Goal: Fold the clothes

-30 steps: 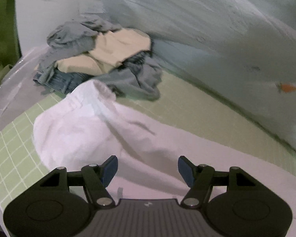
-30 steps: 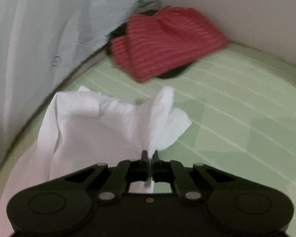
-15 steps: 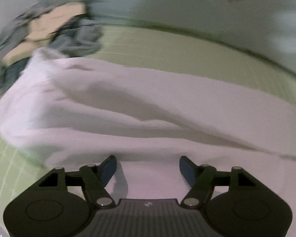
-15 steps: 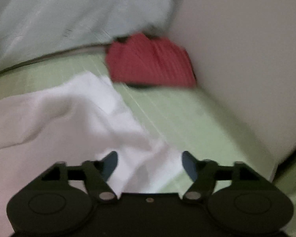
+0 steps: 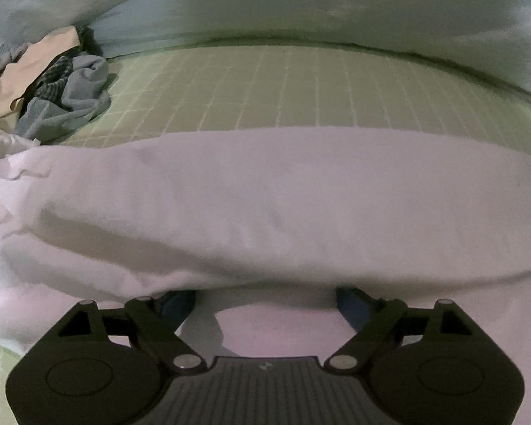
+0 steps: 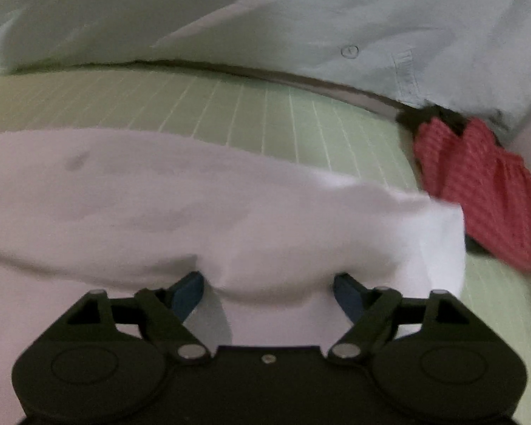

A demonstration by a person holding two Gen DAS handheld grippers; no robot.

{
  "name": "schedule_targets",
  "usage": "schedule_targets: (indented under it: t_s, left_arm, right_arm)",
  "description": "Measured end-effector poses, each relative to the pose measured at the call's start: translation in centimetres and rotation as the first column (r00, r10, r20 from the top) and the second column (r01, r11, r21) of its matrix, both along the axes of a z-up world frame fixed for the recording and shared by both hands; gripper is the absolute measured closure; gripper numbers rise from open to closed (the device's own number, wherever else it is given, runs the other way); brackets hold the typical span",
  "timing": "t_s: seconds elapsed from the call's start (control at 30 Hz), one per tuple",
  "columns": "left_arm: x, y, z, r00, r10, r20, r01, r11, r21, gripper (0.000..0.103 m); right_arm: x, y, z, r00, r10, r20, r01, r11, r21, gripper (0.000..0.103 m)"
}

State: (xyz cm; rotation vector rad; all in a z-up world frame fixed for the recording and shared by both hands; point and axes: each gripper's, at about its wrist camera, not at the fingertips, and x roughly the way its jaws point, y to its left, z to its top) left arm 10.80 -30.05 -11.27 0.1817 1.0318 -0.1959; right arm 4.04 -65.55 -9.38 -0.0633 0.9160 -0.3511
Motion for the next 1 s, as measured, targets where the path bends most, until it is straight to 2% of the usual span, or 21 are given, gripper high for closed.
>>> schedule_targets:
  t_s: [0.1, 0.2, 0.3, 0.43, 0.57, 0.73, 0.87, 1.0]
  left_arm:
    - [2.0, -0.9, 0.3, 0.999, -0.001, 0.037, 0.001, 1.000, 0.006, 0.015]
    - [4.3, -2.1, 0.4, 0.996, -0.022, 0.087, 0.019, 0.999, 0.033, 0.015]
    - [6.9, -3.0, 0.0, 0.993, -0.005, 0.120, 0.000, 0.999, 0.047, 0.015]
    - [8.8, -2.6, -0.5, 0.993, 0.075, 0.096, -0.074, 0.997, -0.020, 0.015]
    - [9.1, -2.0, -1.2, 0.994, 0.070, 0.087, -0.066, 0.997, -0.041, 0.013]
    - [9.2, -1.8, -1.5, 0.992, 0.101, 0.073, -0.096, 0.994, -0.060, 0.007]
    - [9.3, -1.7, -1.7, 0.991, 0.110, 0.072, -0.106, 0.993, -0.059, 0.004]
    - [9.4, -1.5, -1.9, 0.991, 0.115, 0.072, -0.111, 0.992, -0.059, 0.000]
  right_arm:
    - [2.7, -2.2, 0.0, 0.999, -0.005, 0.034, 0.003, 0.997, 0.071, 0.017]
    - [5.5, -3.5, 0.0, 0.997, -0.039, 0.072, 0.036, 0.999, 0.037, 0.017]
    - [7.5, -4.8, 0.4, 0.992, -0.084, 0.091, 0.084, 0.996, 0.010, 0.017]
    - [6.2, -5.9, 1.3, 0.979, -0.156, 0.128, 0.151, 0.987, 0.047, 0.017]
    - [2.4, -6.0, 1.4, 0.974, -0.191, 0.122, 0.189, 0.982, 0.028, 0.015]
    - [-0.5, -6.5, 0.8, 0.967, -0.226, 0.113, 0.220, 0.973, 0.061, 0.013]
    - [1.0, -8.2, -0.1, 0.965, -0.234, 0.116, 0.227, 0.971, 0.069, 0.009]
    - [4.1, -10.9, -1.2, 0.953, -0.274, 0.125, 0.260, 0.958, 0.117, 0.007]
